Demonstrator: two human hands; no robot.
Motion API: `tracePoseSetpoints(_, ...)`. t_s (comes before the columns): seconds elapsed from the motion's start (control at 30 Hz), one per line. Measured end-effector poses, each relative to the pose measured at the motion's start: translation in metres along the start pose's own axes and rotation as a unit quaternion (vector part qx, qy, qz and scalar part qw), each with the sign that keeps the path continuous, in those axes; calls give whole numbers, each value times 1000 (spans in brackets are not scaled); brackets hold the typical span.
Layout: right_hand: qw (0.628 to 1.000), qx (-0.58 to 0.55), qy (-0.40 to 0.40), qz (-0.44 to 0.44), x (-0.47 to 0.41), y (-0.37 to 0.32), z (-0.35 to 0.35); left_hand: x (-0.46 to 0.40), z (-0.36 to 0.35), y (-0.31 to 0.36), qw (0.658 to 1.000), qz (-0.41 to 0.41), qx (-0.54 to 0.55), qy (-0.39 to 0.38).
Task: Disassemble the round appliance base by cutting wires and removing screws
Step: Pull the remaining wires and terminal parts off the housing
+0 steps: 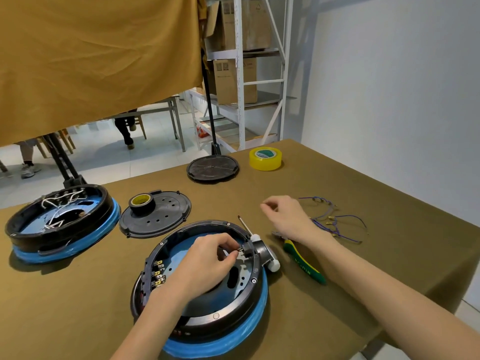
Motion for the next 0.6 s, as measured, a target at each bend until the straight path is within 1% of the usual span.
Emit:
tracePoseSetpoints(0.07, 997, -43, -62, 10, 6, -23, -27, -2, 2, -1, 1000, 0, -8, 8)
tracePoseSetpoints(0.13, 994, -62, -87, 10, 9, -37, -46, -2, 4, -1, 1000, -2, -14, 14)
tracePoseSetpoints(0.2, 993, -55, -101, 15, 12, -43, -61, -2, 5, 1, 999, -11, -28, 23)
tracePoseSetpoints(0.3, 994, -43, -100, 11, 16, -41, -72, -4, 4, 7, 997, -31, -59, 32)
tracePoseSetpoints(0.43, 995, -24, -90, 21, 15, -40, -73, -5, 4, 4, 997, -28, -69, 35)
tracePoseSetpoints(0.6, 995, -58, -84, 18, 15, -36, -74, -3, 4, 1, 998, -20, -55, 38)
Point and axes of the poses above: each hand's wrist, its own x-axis away from the middle knuckle, its own z-axis out of the back of the hand, y = z × x, the point moved 9 cm from there along -x, towards the middle knuckle, and after that the axes turned 3 degrees about -x, right-handed, at the moved point
